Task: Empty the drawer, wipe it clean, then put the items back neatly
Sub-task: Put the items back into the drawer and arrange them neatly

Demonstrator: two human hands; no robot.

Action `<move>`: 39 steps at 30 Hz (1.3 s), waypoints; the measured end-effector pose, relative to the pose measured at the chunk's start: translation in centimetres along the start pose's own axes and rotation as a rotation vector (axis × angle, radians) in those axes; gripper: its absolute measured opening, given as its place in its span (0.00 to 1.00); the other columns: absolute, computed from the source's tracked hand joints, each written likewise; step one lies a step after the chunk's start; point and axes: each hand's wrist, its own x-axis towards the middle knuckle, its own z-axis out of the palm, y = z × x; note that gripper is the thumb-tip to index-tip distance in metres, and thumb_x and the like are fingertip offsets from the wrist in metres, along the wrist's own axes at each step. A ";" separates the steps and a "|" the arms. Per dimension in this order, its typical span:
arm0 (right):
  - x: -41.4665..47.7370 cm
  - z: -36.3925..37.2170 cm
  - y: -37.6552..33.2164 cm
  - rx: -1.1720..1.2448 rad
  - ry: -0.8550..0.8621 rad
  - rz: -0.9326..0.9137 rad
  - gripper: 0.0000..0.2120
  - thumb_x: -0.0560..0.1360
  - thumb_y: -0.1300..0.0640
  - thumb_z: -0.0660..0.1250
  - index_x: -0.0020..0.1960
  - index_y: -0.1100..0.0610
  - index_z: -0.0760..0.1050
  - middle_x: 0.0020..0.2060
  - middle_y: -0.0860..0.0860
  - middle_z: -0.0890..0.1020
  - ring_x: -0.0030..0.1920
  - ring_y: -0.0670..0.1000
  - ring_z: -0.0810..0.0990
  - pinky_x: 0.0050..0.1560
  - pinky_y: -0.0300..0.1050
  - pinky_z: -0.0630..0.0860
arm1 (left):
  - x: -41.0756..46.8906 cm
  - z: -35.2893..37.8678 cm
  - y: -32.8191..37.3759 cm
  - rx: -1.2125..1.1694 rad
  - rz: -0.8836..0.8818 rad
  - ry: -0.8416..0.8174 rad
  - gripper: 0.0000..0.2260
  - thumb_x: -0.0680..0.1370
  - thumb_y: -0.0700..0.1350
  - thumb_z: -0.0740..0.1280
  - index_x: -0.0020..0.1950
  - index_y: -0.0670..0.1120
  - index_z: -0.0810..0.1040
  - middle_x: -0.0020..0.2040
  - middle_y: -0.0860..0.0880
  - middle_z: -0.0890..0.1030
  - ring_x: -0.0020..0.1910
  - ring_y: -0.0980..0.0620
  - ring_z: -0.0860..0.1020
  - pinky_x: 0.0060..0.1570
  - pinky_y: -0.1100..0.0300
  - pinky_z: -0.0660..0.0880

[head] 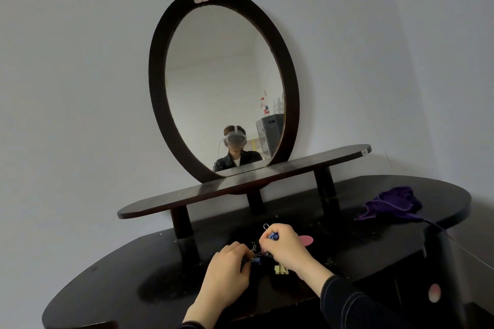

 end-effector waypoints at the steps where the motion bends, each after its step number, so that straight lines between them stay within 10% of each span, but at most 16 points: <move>1: 0.0 0.0 0.1 0.009 0.013 0.002 0.04 0.77 0.59 0.69 0.44 0.55 0.80 0.34 0.46 0.81 0.28 0.36 0.77 0.30 0.30 0.70 | 0.0 0.0 0.1 -0.040 -0.012 0.024 0.05 0.78 0.44 0.64 0.51 0.51 0.77 0.50 0.57 0.76 0.51 0.55 0.75 0.52 0.59 0.72; 7: 0.0 0.0 -0.3 0.026 0.109 -0.046 0.05 0.77 0.55 0.72 0.43 0.54 0.80 0.35 0.47 0.82 0.34 0.39 0.80 0.33 0.30 0.72 | 0.4 -0.4 1.6 -0.712 -0.328 0.381 0.06 0.77 0.38 0.70 0.43 0.48 0.82 0.37 0.52 0.82 0.34 0.59 0.77 0.35 0.67 0.72; 12: -0.2 -0.1 -1.0 0.048 0.249 -0.134 0.03 0.77 0.55 0.72 0.45 0.50 0.80 0.40 0.47 0.83 0.42 0.40 0.81 0.38 0.29 0.75 | 1.6 -0.7 3.7 -1.290 -0.632 0.235 0.06 0.77 0.34 0.67 0.41 0.39 0.81 0.34 0.43 0.80 0.27 0.53 0.72 0.25 0.60 0.68; 25: -0.1 0.9 -1.5 -0.130 0.166 -0.130 0.07 0.77 0.55 0.72 0.44 0.45 0.78 0.42 0.43 0.82 0.44 0.41 0.81 0.37 0.28 0.75 | 3.5 -0.2 5.0 -1.189 -0.884 0.003 0.08 0.76 0.35 0.58 0.42 0.39 0.76 0.35 0.42 0.76 0.27 0.47 0.72 0.25 0.59 0.68; 31: 0.0 0.5 -1.2 -0.053 0.163 -0.137 0.04 0.77 0.56 0.72 0.46 0.48 0.81 0.42 0.45 0.84 0.45 0.43 0.83 0.41 0.32 0.78 | 4.8 0.0 4.8 -1.419 -1.029 -0.039 0.27 0.78 0.65 0.60 0.31 0.44 0.72 0.26 0.47 0.75 0.24 0.50 0.73 0.27 0.61 0.71; 39: 0.5 0.8 -1.5 -0.005 0.327 -0.213 0.04 0.76 0.56 0.73 0.44 0.49 0.80 0.39 0.45 0.83 0.44 0.36 0.80 0.37 0.28 0.73 | 3.9 0.3 3.0 -1.798 -1.033 -0.073 0.23 0.81 0.63 0.60 0.44 0.42 0.73 0.32 0.45 0.75 0.26 0.52 0.70 0.23 0.63 0.65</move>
